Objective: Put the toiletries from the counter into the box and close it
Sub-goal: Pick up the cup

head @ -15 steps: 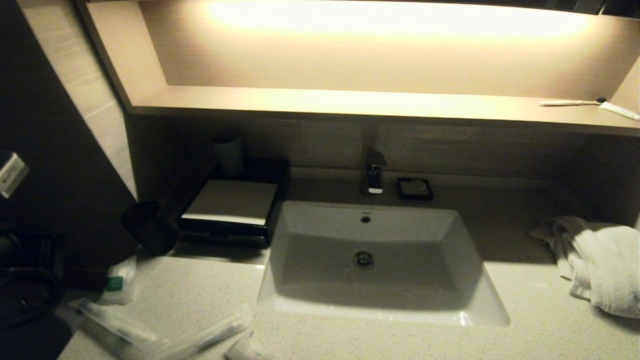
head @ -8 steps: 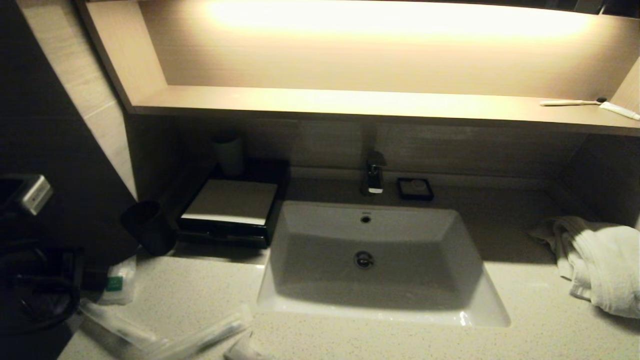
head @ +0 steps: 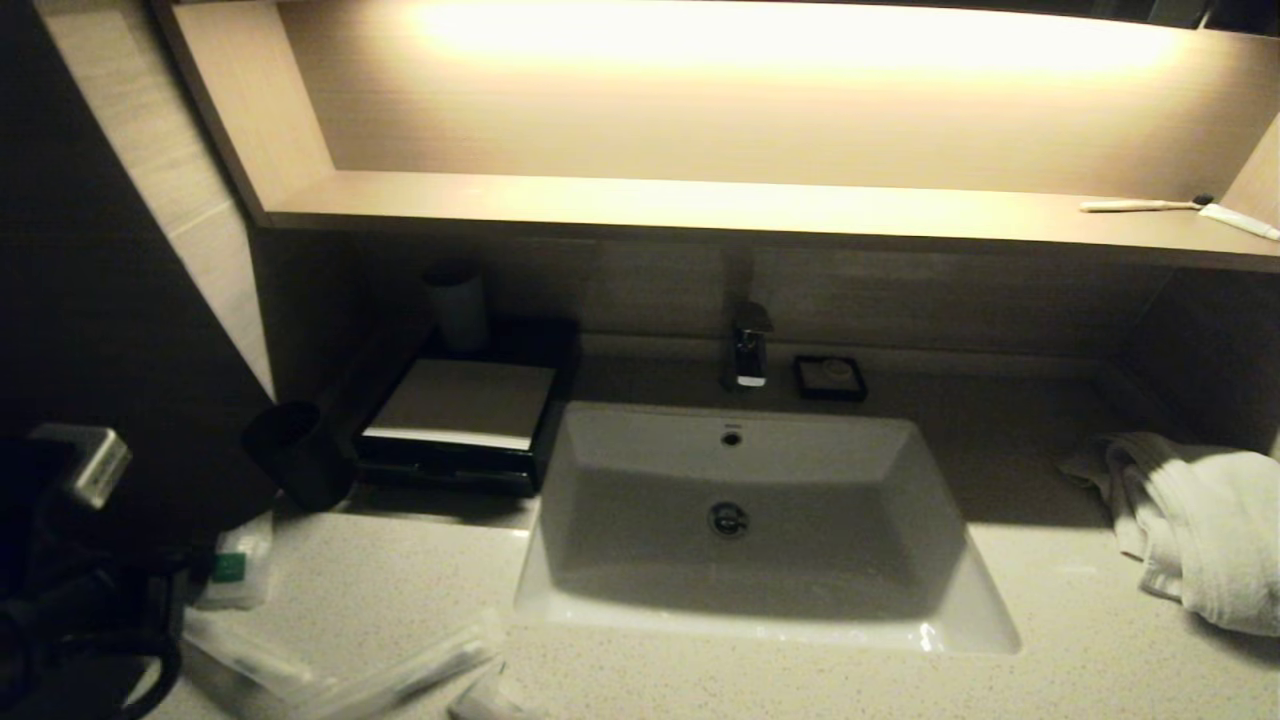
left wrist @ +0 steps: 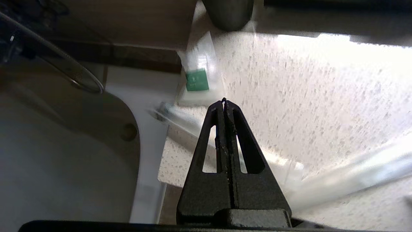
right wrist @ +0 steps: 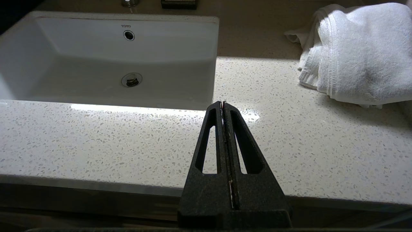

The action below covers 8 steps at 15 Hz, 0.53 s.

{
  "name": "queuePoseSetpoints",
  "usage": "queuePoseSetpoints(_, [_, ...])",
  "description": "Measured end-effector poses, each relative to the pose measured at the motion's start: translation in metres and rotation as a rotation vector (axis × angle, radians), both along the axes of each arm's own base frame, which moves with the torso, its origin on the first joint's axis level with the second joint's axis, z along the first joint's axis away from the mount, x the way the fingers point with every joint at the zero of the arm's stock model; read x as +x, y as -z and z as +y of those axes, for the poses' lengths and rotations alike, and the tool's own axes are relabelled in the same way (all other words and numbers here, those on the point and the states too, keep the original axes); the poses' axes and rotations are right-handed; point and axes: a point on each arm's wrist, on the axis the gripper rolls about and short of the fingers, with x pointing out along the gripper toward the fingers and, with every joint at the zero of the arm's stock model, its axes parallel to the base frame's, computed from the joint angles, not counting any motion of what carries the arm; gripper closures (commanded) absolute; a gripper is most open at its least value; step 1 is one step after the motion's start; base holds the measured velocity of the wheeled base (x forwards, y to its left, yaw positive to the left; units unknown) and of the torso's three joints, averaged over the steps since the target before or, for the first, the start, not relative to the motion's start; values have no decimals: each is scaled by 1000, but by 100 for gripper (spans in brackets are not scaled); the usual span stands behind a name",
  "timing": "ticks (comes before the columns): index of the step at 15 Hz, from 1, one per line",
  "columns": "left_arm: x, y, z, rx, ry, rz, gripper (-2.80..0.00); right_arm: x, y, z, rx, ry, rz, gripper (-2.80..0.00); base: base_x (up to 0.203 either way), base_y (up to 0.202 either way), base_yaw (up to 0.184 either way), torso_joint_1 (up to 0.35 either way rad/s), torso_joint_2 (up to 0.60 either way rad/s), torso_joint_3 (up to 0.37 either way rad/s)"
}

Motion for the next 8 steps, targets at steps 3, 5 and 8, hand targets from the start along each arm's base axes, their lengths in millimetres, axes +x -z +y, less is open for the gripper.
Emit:
queuePoseSetpoints(3, [-3,14,0,4,3,14,0,0,0,0,0,0,0,0,0,0,0,0,0,0])
queuePoseSetpoints(5, [-5,22,0,5,6,25,0,0,0,0,0,0,0,0,0,0,0,0,0,0])
queuePoseSetpoints(8, [-5,32,0,4,2,55,-280,0,0,0,0,0,0,0,0,0,0,0,0,0])
